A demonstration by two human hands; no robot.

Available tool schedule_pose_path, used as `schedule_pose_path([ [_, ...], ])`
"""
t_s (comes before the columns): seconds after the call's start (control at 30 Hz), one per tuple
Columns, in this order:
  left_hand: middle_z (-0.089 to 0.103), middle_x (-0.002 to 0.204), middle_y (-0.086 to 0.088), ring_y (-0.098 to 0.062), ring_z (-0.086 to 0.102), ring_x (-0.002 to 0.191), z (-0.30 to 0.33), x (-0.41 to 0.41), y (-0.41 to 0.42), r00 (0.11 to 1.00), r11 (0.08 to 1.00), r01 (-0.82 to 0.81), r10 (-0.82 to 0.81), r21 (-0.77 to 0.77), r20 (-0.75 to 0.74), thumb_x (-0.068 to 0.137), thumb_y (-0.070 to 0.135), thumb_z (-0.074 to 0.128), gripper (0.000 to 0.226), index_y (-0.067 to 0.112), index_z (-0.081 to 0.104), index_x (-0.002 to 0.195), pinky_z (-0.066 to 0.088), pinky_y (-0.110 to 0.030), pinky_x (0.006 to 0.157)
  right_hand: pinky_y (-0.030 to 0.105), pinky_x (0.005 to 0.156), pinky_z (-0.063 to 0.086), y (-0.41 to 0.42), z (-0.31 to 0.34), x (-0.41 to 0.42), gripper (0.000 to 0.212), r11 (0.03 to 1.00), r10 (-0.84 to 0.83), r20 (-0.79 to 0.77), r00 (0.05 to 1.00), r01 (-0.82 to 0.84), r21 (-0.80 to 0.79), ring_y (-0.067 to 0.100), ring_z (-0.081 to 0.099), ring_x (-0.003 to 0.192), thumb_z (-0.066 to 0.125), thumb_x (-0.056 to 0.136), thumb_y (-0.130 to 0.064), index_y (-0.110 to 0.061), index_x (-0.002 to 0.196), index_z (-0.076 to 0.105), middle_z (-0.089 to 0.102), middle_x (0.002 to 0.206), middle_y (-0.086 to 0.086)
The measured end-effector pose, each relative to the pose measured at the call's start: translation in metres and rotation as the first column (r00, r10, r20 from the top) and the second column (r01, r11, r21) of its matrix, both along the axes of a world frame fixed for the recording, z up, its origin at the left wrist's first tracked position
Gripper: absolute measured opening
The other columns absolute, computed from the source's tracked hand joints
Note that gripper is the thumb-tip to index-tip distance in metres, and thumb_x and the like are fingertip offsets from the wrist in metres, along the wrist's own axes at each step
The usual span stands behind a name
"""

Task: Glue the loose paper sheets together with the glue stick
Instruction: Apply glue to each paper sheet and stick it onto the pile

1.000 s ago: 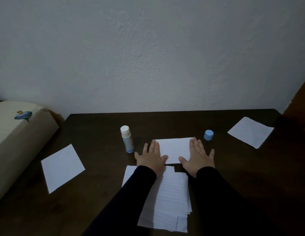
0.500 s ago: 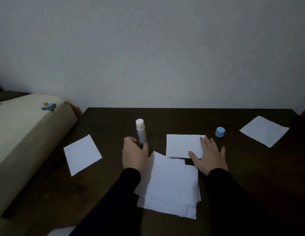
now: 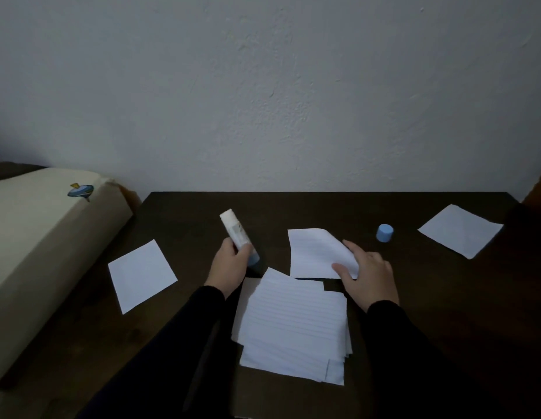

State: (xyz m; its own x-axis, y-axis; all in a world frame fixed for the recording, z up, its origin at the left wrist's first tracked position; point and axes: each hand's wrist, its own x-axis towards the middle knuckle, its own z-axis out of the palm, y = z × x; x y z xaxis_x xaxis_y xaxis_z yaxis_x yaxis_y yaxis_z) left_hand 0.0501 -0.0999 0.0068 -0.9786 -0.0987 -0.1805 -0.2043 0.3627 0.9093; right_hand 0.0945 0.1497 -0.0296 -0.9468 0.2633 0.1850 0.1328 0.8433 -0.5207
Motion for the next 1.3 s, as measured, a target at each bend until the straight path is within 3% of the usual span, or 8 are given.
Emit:
schedule_pose_path([
  [0.13,0.047,0.13,-0.004,-0.016,0.046,0.111,-0.005,0.027,-0.016,0.986,0.994,0.108,-0.103,-0.027,0.13,0.1,0.034,0.043,0.052,0.017,0.023,0.145,0.037,-0.032,0.094,0.035,0.101,0.035,-0.001,0.008,0.002,0.05,0.996,0.033,0.036,0.999,-0.03,-0.086,0.019,0.049,0.111,0.054,0.095,-0.039,-0.029,0.142,0.041,0.059,0.121,0.001],
  [0.27,0.046,0.128,0.0,-0.022,0.046,0.119,-0.012,0.043,-0.017,0.974,0.929,0.196,-0.149,-0.315,0.169,0.069,0.05,0.077,0.087,0.027,0.025,0.135,0.045,-0.043,0.1,0.032,0.098,0.043,-0.005,0.028,0.007,0.046,0.881,0.073,-0.02,0.997,-0.074,-0.468,0.014,0.051,0.113,0.059,0.093,-0.028,-0.03,0.137,0.047,0.055,0.123,-0.006],
  [0.33,0.048,0.128,0.0,-0.024,0.047,0.12,-0.012,0.053,-0.014,0.977,0.881,0.182,-0.115,-0.437,0.177,0.066,0.042,0.083,0.082,0.027,0.031,0.127,0.047,-0.045,0.099,0.026,0.092,0.044,-0.012,0.04,0.016,0.045,0.796,0.123,-0.066,0.99,-0.138,-0.589,0.009,0.053,0.109,0.062,0.092,-0.022,-0.029,0.134,0.049,0.054,0.115,-0.012],
  [0.47,0.053,0.132,-0.008,-0.026,0.055,0.116,-0.017,0.063,-0.014,0.99,0.925,0.092,-0.044,-0.37,0.136,0.068,0.034,0.086,0.068,0.027,0.031,0.108,0.051,-0.045,0.096,0.025,0.084,0.05,-0.024,0.041,0.034,0.048,0.765,0.254,0.036,0.967,-0.178,-0.619,0.005,0.057,0.101,0.069,0.087,-0.022,-0.029,0.131,0.051,0.058,0.115,-0.01],
  [0.63,0.057,0.125,-0.01,-0.027,0.058,0.11,-0.018,0.067,-0.011,0.997,0.903,0.045,-0.016,-0.428,0.072,0.075,0.036,0.081,0.056,0.022,0.036,0.105,0.051,-0.044,0.095,0.03,0.097,0.043,-0.033,0.039,0.052,0.065,0.89,0.235,0.295,0.926,-0.083,-0.448,0.011,0.048,0.115,0.069,0.086,-0.03,-0.026,0.144,0.039,0.048,0.133,-0.004],
  [0.8,0.056,0.127,-0.008,-0.025,0.056,0.113,-0.02,0.067,-0.009,0.997,0.919,0.04,-0.009,-0.393,0.081,0.078,0.033,0.079,0.052,0.024,0.037,0.107,0.051,-0.041,0.096,0.044,0.113,0.024,-0.047,0.031,0.062,0.069,0.963,0.103,0.437,0.894,-0.2,0.182,0.022,0.017,0.141,0.053,0.091,-0.051,-0.03,0.15,0.025,0.012,0.159,-0.005],
  [1.07,0.052,0.132,-0.007,-0.024,0.054,0.115,-0.018,0.069,-0.024,0.991,0.959,0.096,-0.068,-0.266,0.114,0.08,0.03,0.077,0.055,0.021,0.037,0.116,0.05,-0.039,0.096,0.048,0.112,0.023,-0.062,0.032,0.059,0.051,0.906,0.116,0.558,0.822,-0.317,0.279,0.021,0.026,0.139,0.041,0.099,-0.041,-0.024,0.147,0.034,0.026,0.156,-0.006],
  [1.3,0.047,0.137,-0.009,-0.019,0.051,0.107,0.006,0.065,-0.055,0.994,0.998,0.002,0.004,-0.061,0.109,0.097,0.038,0.052,0.052,0.014,0.03,0.138,0.043,-0.034,0.088,0.039,0.107,0.033,-0.114,0.046,0.048,0.044,0.885,0.257,0.325,0.91,-0.357,0.299,0.019,0.039,0.129,0.051,0.096,-0.029,-0.028,0.139,0.046,0.042,0.145,-0.005],
])
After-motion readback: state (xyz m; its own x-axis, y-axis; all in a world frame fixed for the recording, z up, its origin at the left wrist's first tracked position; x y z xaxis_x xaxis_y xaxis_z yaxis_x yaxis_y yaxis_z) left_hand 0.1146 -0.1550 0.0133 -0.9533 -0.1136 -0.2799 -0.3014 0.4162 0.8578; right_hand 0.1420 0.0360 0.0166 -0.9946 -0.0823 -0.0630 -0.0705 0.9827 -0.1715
